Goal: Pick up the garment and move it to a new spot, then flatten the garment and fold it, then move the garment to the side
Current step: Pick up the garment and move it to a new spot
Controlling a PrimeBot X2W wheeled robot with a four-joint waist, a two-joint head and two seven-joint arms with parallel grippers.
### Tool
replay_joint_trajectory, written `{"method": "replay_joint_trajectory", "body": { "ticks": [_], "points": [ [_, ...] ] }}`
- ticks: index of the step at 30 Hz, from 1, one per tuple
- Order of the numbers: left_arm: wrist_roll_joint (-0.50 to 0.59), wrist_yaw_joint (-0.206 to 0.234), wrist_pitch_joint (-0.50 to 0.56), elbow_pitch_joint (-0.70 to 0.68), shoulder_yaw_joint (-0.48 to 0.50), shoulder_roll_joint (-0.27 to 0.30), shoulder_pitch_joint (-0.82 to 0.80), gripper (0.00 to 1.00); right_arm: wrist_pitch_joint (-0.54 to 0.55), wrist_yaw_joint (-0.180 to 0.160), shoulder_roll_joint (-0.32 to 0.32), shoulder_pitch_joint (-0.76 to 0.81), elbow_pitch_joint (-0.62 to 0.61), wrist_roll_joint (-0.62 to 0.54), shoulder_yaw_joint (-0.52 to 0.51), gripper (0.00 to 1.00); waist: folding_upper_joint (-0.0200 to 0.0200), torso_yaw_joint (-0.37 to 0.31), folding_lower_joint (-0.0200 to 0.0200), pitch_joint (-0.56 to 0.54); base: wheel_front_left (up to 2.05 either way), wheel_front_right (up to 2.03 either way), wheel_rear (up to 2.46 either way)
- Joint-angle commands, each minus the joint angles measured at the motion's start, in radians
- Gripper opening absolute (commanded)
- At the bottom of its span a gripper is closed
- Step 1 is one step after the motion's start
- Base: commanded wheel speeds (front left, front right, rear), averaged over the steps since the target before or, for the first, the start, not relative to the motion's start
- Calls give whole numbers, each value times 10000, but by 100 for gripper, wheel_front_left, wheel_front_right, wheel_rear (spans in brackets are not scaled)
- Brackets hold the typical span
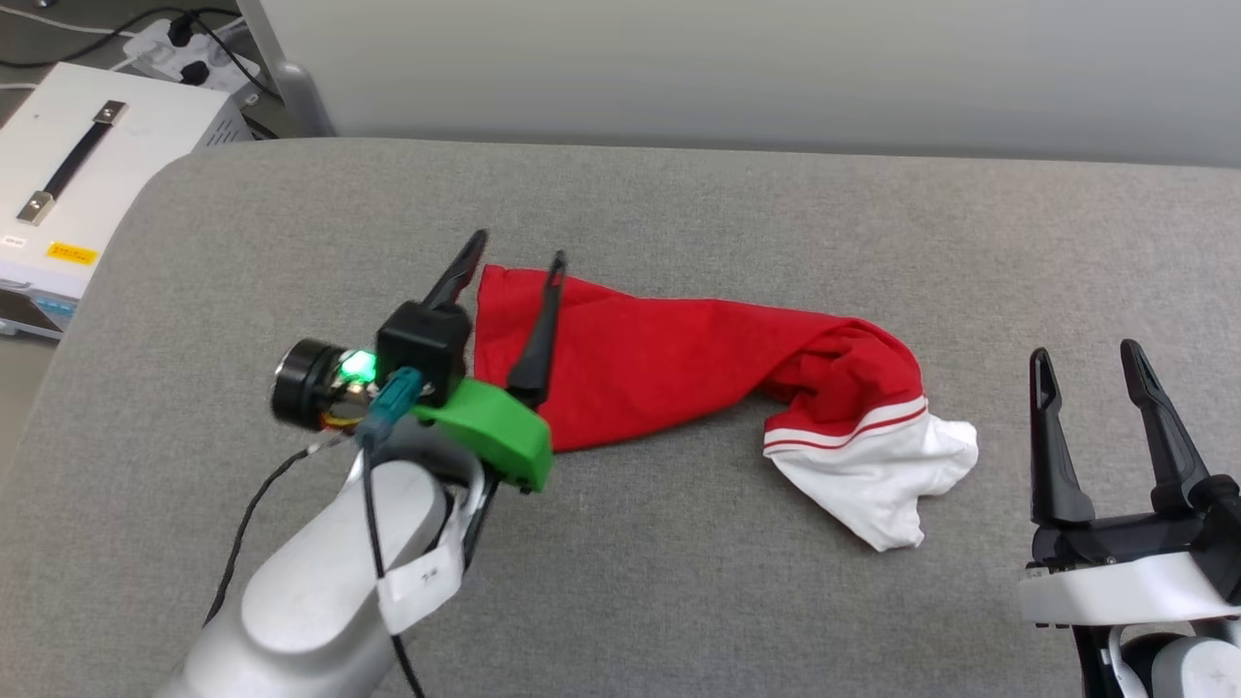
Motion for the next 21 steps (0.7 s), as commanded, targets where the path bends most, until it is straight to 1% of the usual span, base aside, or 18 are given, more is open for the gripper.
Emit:
{"method": "replay_joint_trajectory", "body": {
  "ticks": [1,3,5,8,13,16,21],
  "points": [
    [284,196,-54,-249,463,118,635,100,-61,-7,3,176,11,-1,-7,100,-1,189,1,-327,0,0,0],
    [619,419,-54,-623,1287,180,1357,100,-61,-7,21,275,34,35,-37,100,-1,179,1,-443,0,0,0],
    [960,543,-55,-1005,2135,156,2097,100,-61,-7,40,372,90,73,-57,100,-1,144,1,-551,0,0,0],
    [1481,496,-55,-1458,3175,11,3184,100,-61,-7,63,510,185,138,-42,100,-1,71,1,-700,0,0,0],
    [2165,-17,-56,-1782,4352,-452,4551,100,-61,-7,91,775,357,244,2,100,-1,-16,1,-920,0,0,0],
    [2520,-399,-56,-1852,4995,-848,5196,100,-61,-7,102,967,484,301,54,100,-1,-66,1,-1058,0,0,0],
    [3105,-991,-56,-1886,5745,-1443,5886,100,-61,-7,114,1217,642,367,103,100,-1,-101,1,-1180,0,0,0]
  ]
}}
